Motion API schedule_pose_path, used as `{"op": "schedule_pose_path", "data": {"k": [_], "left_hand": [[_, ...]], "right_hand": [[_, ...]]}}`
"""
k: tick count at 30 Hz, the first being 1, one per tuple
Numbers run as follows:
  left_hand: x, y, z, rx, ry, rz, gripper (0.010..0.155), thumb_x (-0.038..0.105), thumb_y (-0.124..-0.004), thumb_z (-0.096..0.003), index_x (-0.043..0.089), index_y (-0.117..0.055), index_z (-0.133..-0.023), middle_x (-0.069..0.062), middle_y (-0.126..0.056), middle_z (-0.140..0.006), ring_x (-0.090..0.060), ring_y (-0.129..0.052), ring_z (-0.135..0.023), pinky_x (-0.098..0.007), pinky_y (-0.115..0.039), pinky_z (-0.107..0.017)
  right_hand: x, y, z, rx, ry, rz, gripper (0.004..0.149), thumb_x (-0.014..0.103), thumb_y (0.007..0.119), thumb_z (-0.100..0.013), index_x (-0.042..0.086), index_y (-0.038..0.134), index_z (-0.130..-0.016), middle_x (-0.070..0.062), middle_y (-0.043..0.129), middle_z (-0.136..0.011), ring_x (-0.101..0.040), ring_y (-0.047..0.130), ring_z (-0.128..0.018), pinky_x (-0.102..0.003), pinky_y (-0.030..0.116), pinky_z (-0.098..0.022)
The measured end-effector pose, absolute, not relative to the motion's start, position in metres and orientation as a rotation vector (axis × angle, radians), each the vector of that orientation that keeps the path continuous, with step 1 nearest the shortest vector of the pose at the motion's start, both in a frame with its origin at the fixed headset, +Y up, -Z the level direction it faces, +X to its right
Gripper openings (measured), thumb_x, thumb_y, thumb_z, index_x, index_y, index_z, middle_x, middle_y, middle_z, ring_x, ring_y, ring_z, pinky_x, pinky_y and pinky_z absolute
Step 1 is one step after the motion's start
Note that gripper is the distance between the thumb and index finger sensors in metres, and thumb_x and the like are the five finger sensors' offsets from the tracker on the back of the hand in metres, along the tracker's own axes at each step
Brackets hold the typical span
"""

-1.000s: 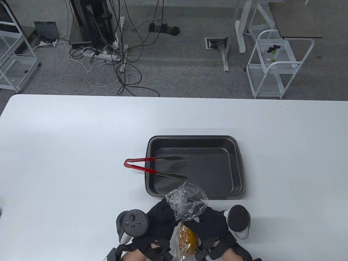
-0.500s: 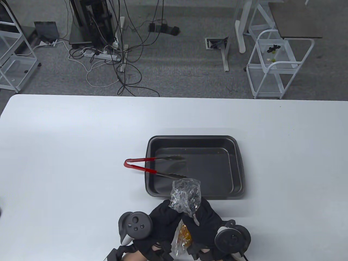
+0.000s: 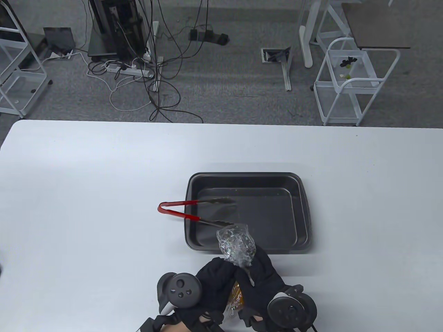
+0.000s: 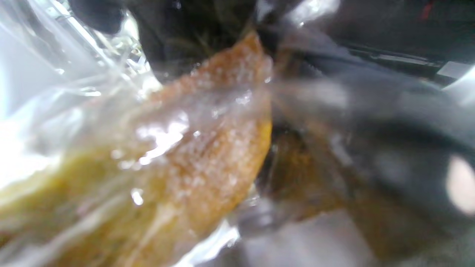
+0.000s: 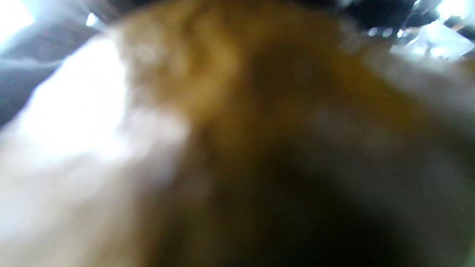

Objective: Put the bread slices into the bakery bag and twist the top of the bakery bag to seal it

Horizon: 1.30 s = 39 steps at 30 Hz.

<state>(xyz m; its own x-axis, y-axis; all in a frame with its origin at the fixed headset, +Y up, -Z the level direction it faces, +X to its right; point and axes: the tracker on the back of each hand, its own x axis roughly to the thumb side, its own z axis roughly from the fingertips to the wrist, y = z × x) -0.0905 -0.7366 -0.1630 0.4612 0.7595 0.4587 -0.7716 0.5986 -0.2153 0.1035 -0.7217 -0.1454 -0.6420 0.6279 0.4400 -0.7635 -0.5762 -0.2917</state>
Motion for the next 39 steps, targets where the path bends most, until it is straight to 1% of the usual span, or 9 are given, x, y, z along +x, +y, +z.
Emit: {"op": "schedule_pose_path", "data": {"k": [5, 9, 11, 13, 19, 25, 31, 35, 39], "left_hand": [[-0.088, -0.738, -0.163, 0.014, -0.540, 0.947, 0.059, 0.027, -0.074, -0.0497, 0.011, -0.058, -0.104, -0.013, -0.079, -0.096, -0.027, -0.095, -0.080, -0.061, -0.062, -0.078], [-0.090, -0.742, -0.165, -0.027, -0.515, 1.019, 0.059, 0.027, -0.074, -0.0497, 0.012, -0.057, -0.104, -0.012, -0.079, -0.096, -0.027, -0.094, -0.081, -0.061, -0.062, -0.078], [-0.090, -0.745, -0.166, -0.056, -0.505, 1.053, 0.060, 0.028, -0.074, -0.0498, 0.011, -0.057, -0.104, -0.012, -0.079, -0.096, -0.027, -0.094, -0.081, -0.060, -0.063, -0.078], [-0.090, -0.746, -0.167, -0.071, -0.500, 1.076, 0.060, 0.028, -0.074, -0.0498, 0.010, -0.056, -0.104, -0.012, -0.078, -0.096, -0.026, -0.094, -0.081, -0.060, -0.063, -0.078], [-0.090, -0.747, -0.167, -0.067, -0.500, 1.085, 0.060, 0.029, -0.073, -0.0502, 0.010, -0.055, -0.105, -0.013, -0.077, -0.097, -0.027, -0.093, -0.082, -0.060, -0.062, -0.079], [-0.089, -0.747, -0.166, -0.051, -0.529, 1.077, 0.061, 0.029, -0.073, -0.0505, 0.010, -0.054, -0.105, -0.013, -0.074, -0.099, -0.029, -0.090, -0.083, -0.061, -0.059, -0.080], [-0.091, -0.748, -0.168, -0.082, -0.569, 1.113, 0.060, 0.028, -0.074, -0.0500, 0.013, -0.054, -0.105, -0.014, -0.072, -0.098, -0.032, -0.089, -0.082, -0.062, -0.055, -0.081], [-0.093, -0.740, -0.170, -0.128, -0.597, 1.063, 0.058, 0.028, -0.072, -0.0511, 0.020, -0.056, -0.106, -0.012, -0.071, -0.099, -0.030, -0.084, -0.085, -0.066, -0.047, -0.081], [-0.100, -0.727, -0.164, 0.063, -0.536, 0.880, 0.055, 0.034, -0.074, -0.0511, 0.026, -0.064, -0.105, -0.010, -0.072, -0.099, -0.030, -0.084, -0.084, -0.065, -0.048, -0.081]], "right_hand": [[0.106, -0.725, -0.146, 0.353, -0.594, 2.204, 0.056, 0.029, 0.094, -0.040, -0.003, 0.078, -0.083, -0.032, 0.077, -0.089, -0.035, 0.105, -0.058, -0.059, 0.079, -0.057], [0.105, -0.726, -0.146, 0.345, -0.588, 2.212, 0.070, 0.029, 0.094, -0.040, -0.002, 0.063, -0.094, -0.034, 0.066, -0.095, -0.034, 0.104, -0.059, -0.059, 0.078, -0.058], [0.105, -0.725, -0.146, 0.352, -0.585, 2.223, 0.084, 0.028, 0.095, -0.039, 0.006, 0.044, -0.103, -0.034, 0.062, -0.097, -0.035, 0.103, -0.058, -0.060, 0.078, -0.058], [0.105, -0.726, -0.145, 0.353, -0.591, 2.217, 0.080, 0.027, 0.095, -0.040, 0.009, 0.049, -0.103, -0.033, 0.062, -0.097, -0.035, 0.103, -0.058, -0.060, 0.077, -0.058], [0.105, -0.726, -0.147, 0.338, -0.597, 2.216, 0.073, 0.027, 0.095, -0.040, 0.001, 0.056, -0.096, -0.031, 0.063, -0.096, -0.033, 0.103, -0.058, -0.058, 0.078, -0.059], [0.107, -0.728, -0.149, 0.324, -0.567, 2.189, 0.054, 0.028, 0.094, -0.039, 0.001, 0.079, -0.084, -0.031, 0.077, -0.089, -0.033, 0.104, -0.058, -0.059, 0.078, -0.058], [0.119, -0.733, -0.168, 0.353, -0.222, 1.997, 0.053, 0.026, 0.094, -0.038, -0.001, 0.082, -0.081, -0.030, 0.083, -0.086, -0.038, 0.100, -0.062, -0.064, 0.071, -0.060], [0.130, -0.732, -0.181, 0.469, -0.121, 1.933, 0.051, 0.028, 0.091, -0.040, -0.001, 0.079, -0.080, -0.027, 0.085, -0.084, -0.037, 0.100, -0.062, -0.067, 0.068, -0.060], [0.141, -0.733, -0.193, 0.514, 0.033, 1.727, 0.049, 0.029, 0.089, -0.042, 0.001, 0.078, -0.081, -0.025, 0.084, -0.084, -0.037, 0.098, -0.063, -0.069, 0.064, -0.062]]}}
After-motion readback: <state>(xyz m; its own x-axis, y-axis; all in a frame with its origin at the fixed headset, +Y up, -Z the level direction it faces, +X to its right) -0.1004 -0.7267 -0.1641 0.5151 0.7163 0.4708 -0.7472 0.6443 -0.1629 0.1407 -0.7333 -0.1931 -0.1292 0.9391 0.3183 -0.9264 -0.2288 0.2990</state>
